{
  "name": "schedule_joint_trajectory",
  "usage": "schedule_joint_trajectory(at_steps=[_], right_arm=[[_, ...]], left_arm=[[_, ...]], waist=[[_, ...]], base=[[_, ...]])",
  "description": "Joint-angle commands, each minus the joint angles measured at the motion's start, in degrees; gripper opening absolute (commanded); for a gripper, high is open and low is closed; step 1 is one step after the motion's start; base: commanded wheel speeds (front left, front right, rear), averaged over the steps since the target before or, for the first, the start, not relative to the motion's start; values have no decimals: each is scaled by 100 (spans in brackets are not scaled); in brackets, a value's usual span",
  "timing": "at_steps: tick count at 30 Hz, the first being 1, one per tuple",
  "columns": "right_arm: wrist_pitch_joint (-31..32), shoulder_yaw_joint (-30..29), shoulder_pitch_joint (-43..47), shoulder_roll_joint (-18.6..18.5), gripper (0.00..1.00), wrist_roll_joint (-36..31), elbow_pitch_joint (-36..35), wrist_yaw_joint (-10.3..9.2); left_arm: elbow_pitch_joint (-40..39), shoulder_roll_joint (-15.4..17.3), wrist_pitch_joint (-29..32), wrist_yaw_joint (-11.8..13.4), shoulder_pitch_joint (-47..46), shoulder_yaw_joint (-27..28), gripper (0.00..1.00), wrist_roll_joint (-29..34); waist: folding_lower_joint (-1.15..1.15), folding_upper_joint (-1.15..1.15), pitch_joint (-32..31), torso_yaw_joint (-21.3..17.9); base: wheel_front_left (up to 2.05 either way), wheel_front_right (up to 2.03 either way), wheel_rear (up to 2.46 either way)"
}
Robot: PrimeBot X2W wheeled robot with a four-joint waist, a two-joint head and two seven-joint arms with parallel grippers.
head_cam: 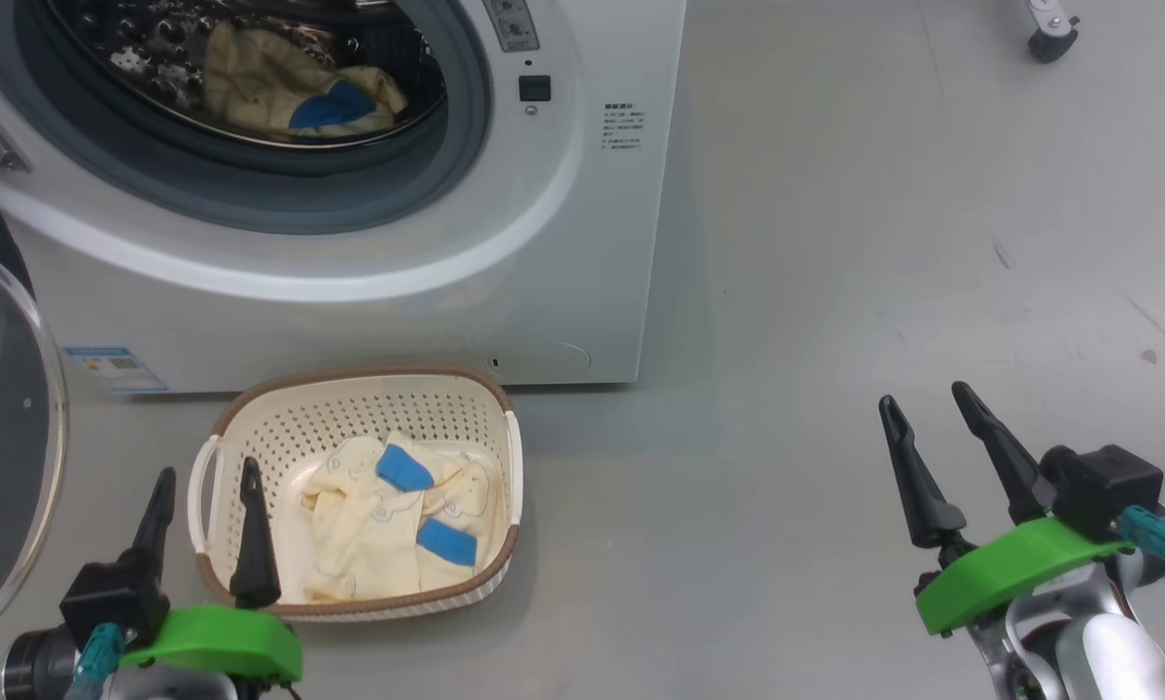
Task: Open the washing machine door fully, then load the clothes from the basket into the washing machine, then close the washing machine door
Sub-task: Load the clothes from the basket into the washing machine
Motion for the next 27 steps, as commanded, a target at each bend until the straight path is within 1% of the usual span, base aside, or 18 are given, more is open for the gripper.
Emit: schedule_joint_trajectory(at_steps=[1, 13, 23, 27], right_arm=[[10, 74, -75, -27, 100, -37, -227, 58], [85, 37, 92, 9, 100, -78, -318, 58], [86, 80, 76, 30, 100, -66, -351, 58], [77, 84, 72, 23, 100, -59, -338, 58]], left_arm=[[-192, 199, -8, 30, -99, 256, 100, -33], [-472, 227, 85, 323, 264, 341, 100, -64], [-620, 266, 152, 408, 327, 332, 100, -77], [-589, 265, 145, 402, 316, 325, 100, -104]], waist=[[1, 0, -43, 19], [1, 0, -242, 116], [1, 0, -196, 125], [1, 0, -165, 129]], base=[[0, 0, 0], [0, 0, 0], [0, 0, 0], [0, 0, 0]])
